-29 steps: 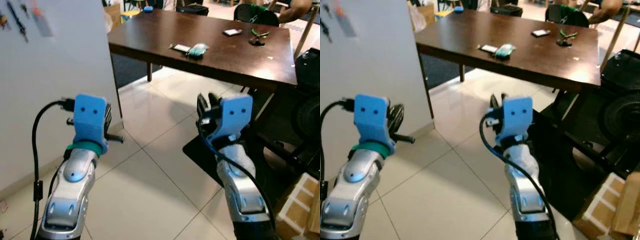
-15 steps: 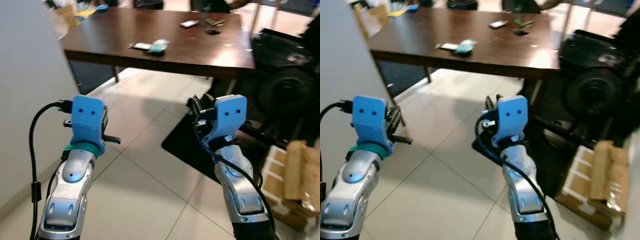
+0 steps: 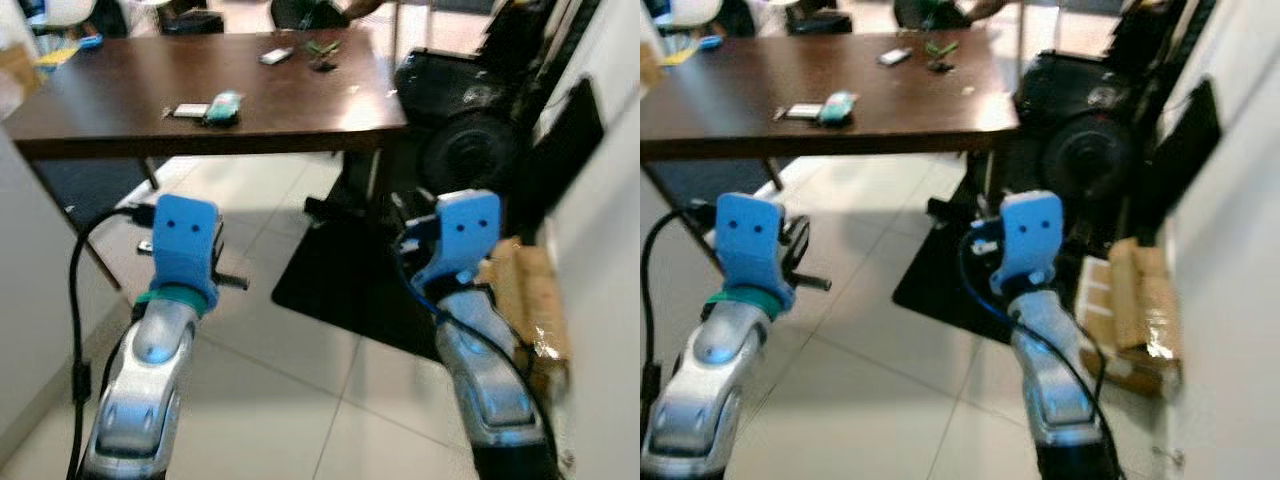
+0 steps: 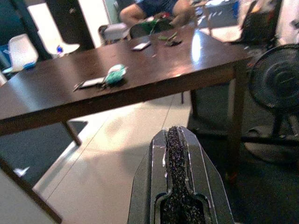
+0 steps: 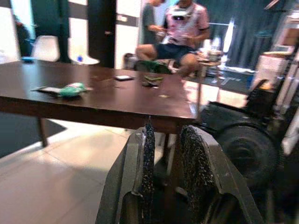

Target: Hang keys on a hook

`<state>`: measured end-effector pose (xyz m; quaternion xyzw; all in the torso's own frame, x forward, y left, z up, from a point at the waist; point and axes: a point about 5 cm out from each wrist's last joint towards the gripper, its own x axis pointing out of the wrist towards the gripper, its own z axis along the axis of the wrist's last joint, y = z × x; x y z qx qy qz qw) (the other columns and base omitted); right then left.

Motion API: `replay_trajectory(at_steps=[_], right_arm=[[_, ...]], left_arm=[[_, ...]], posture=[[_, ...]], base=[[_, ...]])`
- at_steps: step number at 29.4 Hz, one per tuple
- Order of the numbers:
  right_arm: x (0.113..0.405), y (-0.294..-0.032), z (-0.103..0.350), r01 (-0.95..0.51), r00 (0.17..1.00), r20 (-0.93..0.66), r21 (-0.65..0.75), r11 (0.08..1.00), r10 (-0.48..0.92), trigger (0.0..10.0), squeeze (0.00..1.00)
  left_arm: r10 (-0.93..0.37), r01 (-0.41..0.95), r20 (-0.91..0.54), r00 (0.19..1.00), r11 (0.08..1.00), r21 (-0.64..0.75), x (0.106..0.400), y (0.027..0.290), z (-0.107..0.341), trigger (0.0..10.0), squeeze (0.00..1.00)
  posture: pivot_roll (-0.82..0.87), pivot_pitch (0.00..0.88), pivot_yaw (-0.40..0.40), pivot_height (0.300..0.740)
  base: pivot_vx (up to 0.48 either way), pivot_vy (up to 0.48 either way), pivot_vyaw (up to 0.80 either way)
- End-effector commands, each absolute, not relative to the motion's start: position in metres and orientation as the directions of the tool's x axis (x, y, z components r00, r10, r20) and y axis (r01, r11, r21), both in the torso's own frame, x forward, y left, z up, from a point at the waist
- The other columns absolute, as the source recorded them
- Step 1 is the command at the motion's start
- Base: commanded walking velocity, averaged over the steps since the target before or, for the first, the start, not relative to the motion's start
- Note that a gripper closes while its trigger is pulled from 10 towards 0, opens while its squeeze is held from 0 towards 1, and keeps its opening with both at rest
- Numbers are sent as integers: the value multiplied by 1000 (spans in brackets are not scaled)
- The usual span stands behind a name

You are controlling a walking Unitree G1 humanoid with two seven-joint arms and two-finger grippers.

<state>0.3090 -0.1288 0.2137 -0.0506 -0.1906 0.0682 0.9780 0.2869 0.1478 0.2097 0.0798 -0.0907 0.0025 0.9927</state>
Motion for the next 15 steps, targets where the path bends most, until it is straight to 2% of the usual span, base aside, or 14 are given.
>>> replay_trajectory(at_steps=[1,4,6,15], right_arm=[[308,-125,210,-132,922,350,-119,984,166,10000,0],[308,-125,209,-133,922,350,-121,984,167,10000,0],[308,-124,209,-134,920,353,-122,983,169,10000,0],[306,-120,210,-152,910,368,-133,979,191,10000,0]], left_arm=[[-3,-24,161,987,986,162,287,150,205,10000,0],[-4,-24,166,986,986,168,287,150,205,10000,0],[-1,-29,167,986,984,178,286,150,205,10000,0],[2,-34,167,986,982,187,287,151,204,10000,0]], posture=[[-108,28,112,740],[-105,29,111,740],[-105,29,111,740],[-103,31,113,740]], base=[[0,0,-800],[0,0,-800],[480,0,-800],[480,0,0]])
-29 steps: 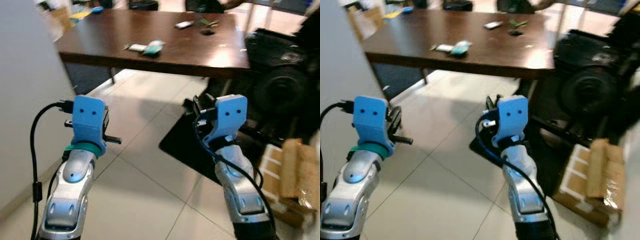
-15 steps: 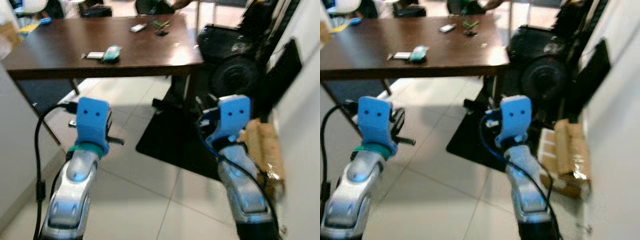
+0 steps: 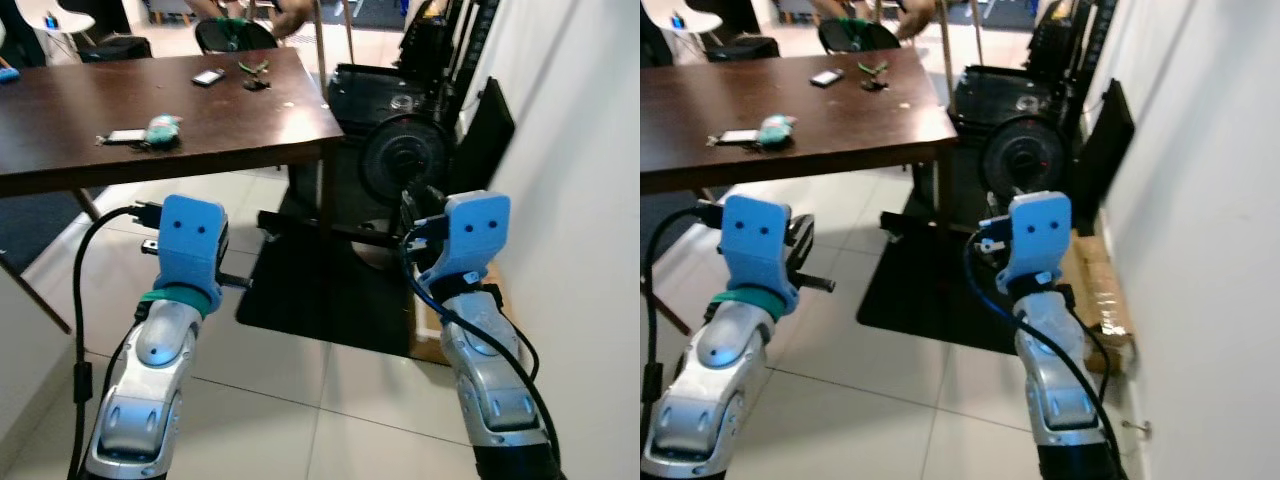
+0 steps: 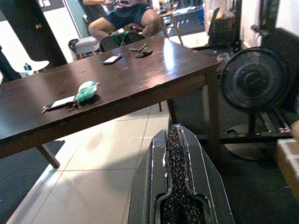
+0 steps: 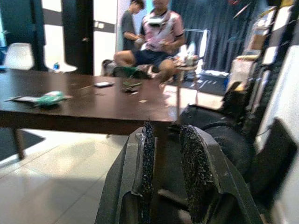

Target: Hang keys on a hook

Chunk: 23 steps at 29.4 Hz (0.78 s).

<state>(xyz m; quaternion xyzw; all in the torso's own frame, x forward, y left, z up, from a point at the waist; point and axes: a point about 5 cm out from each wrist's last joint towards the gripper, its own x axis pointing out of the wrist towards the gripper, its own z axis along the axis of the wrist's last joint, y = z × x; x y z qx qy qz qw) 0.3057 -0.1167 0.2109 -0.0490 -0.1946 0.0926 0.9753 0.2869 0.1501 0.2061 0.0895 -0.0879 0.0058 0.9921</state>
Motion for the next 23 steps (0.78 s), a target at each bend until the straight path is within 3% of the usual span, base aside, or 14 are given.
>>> replay_trajectory(at_steps=[1,23], right_arm=[[305,-120,209,-155,910,366,-132,979,193,10000,0],[310,-116,181,-207,953,207,-85,975,221,10000,0]], left_arm=[[1,-32,165,986,982,188,287,151,203,10000,0],[10,-40,134,991,974,224,286,157,192,10000,0]], posture=[[-104,30,114,740],[-87,30,99,740]], base=[[480,0,0],[478,0,0]])
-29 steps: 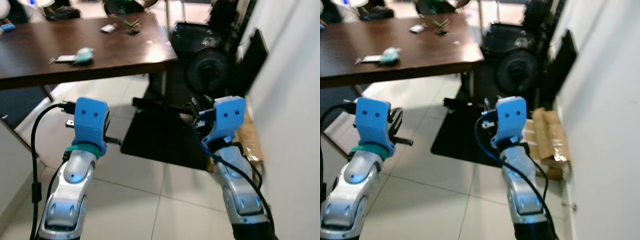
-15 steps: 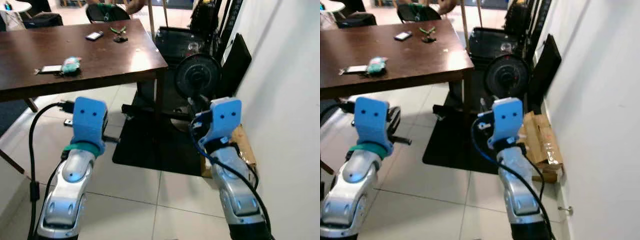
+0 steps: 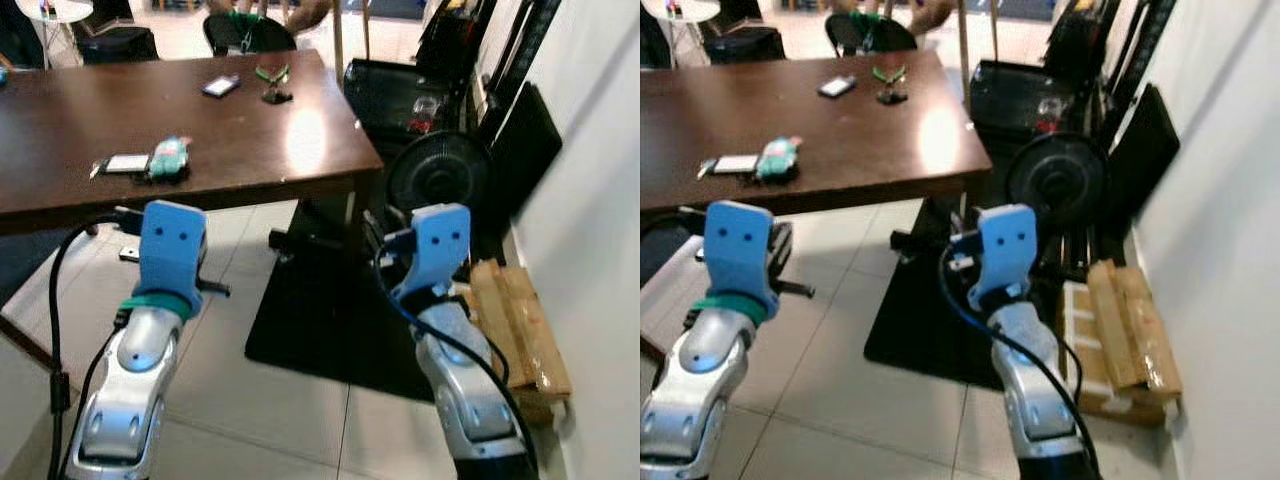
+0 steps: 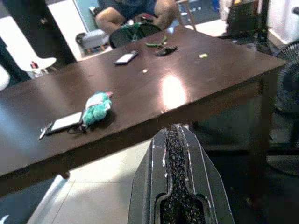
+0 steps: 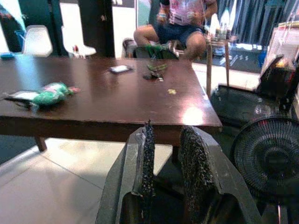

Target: Hang keys on a hook

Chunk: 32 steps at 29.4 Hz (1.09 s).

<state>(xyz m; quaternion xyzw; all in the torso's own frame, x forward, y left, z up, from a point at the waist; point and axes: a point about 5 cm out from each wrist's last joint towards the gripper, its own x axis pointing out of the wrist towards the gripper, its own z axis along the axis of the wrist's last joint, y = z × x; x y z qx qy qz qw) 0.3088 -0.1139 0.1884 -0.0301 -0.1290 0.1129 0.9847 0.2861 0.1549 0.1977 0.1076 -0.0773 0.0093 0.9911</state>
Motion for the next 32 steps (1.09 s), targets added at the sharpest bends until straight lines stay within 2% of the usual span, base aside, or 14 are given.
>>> replay_trajectory(at_steps=[1,12,20,25,27,32], right_arm=[[313,-117,177,-198,958,192,-92,976,212,10000,0],[330,-121,186,-183,960,200,-84,980,196,10000,0],[330,-103,188,-254,935,208,-171,952,287,10000,0],[331,-99,190,-262,923,221,-237,936,314,10000,0],[332,-100,192,-249,917,240,-277,928,317,10000,0],[331,-101,192,-248,918,240,-274,929,315,10000,0]], left_arm=[[12,-42,130,991,973,227,286,157,191,10000,0],[53,-85,141,989,969,231,288,165,193,10000,0],[104,-136,156,982,969,208,284,171,195,10000,0],[118,-149,157,981,968,201,281,172,194,10000,0],[118,-148,153,981,968,204,280,173,192,10000,0],[109,-139,151,983,969,204,282,171,192,10000,0]], posture=[[-79,31,94,740],[-42,28,62,740],[-26,29,16,740],[-28,34,20,740],[-33,35,25,740],[-47,36,34,740]], base=[[465,0,0],[469,0,0],[466,0,0],[469,0,0],[469,0,800],[466,0,765]])
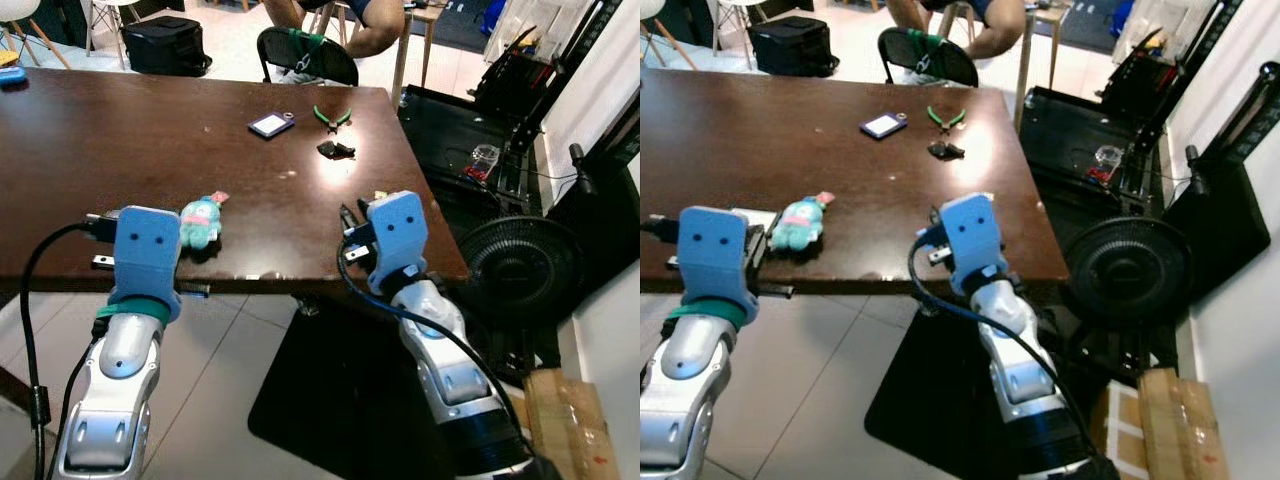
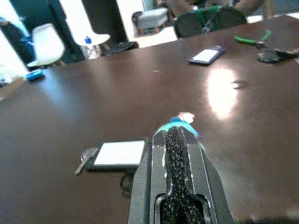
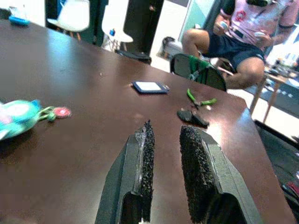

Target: Hang keys on a hook

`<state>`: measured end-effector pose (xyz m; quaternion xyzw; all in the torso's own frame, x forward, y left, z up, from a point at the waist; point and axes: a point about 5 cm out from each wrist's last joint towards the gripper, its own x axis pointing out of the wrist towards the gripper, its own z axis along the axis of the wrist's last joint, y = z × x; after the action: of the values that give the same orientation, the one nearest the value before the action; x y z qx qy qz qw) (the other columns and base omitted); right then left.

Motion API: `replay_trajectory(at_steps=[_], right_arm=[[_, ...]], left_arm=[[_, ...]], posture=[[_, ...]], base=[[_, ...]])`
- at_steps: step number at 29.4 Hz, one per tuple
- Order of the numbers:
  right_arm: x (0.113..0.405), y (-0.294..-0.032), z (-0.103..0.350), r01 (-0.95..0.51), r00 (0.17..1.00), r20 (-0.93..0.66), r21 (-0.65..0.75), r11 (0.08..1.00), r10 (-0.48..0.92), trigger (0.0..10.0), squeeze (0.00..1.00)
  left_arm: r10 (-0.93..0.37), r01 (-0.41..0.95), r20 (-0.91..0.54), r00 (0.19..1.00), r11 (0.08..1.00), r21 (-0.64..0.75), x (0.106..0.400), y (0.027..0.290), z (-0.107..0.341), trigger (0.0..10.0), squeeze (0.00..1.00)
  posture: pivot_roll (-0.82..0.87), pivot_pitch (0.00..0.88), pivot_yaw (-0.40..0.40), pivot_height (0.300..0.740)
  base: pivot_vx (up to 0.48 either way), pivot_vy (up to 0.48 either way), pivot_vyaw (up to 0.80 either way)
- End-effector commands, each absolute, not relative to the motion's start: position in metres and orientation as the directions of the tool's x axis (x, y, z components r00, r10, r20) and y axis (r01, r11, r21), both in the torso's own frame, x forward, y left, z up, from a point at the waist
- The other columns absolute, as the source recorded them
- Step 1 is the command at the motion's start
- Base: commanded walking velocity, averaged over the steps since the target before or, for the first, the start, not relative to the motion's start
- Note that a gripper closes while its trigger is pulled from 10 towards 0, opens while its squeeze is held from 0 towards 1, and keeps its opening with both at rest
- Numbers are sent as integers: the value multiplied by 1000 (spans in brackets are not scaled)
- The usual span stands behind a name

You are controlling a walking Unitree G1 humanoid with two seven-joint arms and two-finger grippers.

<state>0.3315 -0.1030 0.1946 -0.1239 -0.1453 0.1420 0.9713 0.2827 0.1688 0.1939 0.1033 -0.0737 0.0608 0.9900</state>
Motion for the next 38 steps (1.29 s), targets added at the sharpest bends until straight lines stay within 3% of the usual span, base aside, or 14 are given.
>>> replay_trajectory(at_steps=[1,17,22,27,28,29,30,32,35,38], right_arm=[[330,-103,192,-243,921,238,-270,932,309,10000,0],[329,-104,191,-255,914,255,-247,935,317,10000,0],[328,-103,192,-272,903,275,-226,935,329,10000,0],[326,-105,191,-283,901,272,-221,933,338,10000,0],[326,-108,191,-286,901,269,-218,933,339,10000,0],[326,-108,191,-286,901,269,-218,933,339,10000,0],[326,-111,190,-284,904,265,-218,934,337,10000,0],[326,-111,190,-284,904,265,-218,934,337,10000,0],[326,-116,188,-295,909,237,-219,930,343,10000,0],[326,-116,188,-295,909,237,-219,930,343,10000,0]], left_arm=[[100,-130,150,984,971,203,284,169,192,10000,0],[85,-115,149,985,972,203,286,167,193,10000,0],[54,-81,133,990,975,205,284,166,190,10000,0],[-64,44,81,995,972,231,281,159,183,10000,0],[-166,152,37,985,957,247,276,152,178,10000,0],[-166,152,37,985,957,247,276,152,178,10000,0],[-251,243,3,968,938,247,271,146,173,10000,0],[-251,243,3,968,938,247,271,146,173,10000,0],[-366,366,-42,930,905,218,264,136,167,10000,0],[-366,366,-42,930,905,218,264,136,167,10000,0]], posture=[[-52,35,38,740],[-48,26,47,740],[-48,22,51,740],[-52,23,55,740],[-53,24,56,740],[-53,24,56,740],[-56,28,62,740],[-56,28,62,740],[-68,33,71,740],[-68,33,71,740]], base=[[465,0,0],[455,0,0],[0,0,0],[0,0,0],[0,0,0],[0,0,0],[0,0,0],[0,0,0],[0,0,0],[0,0,0]])
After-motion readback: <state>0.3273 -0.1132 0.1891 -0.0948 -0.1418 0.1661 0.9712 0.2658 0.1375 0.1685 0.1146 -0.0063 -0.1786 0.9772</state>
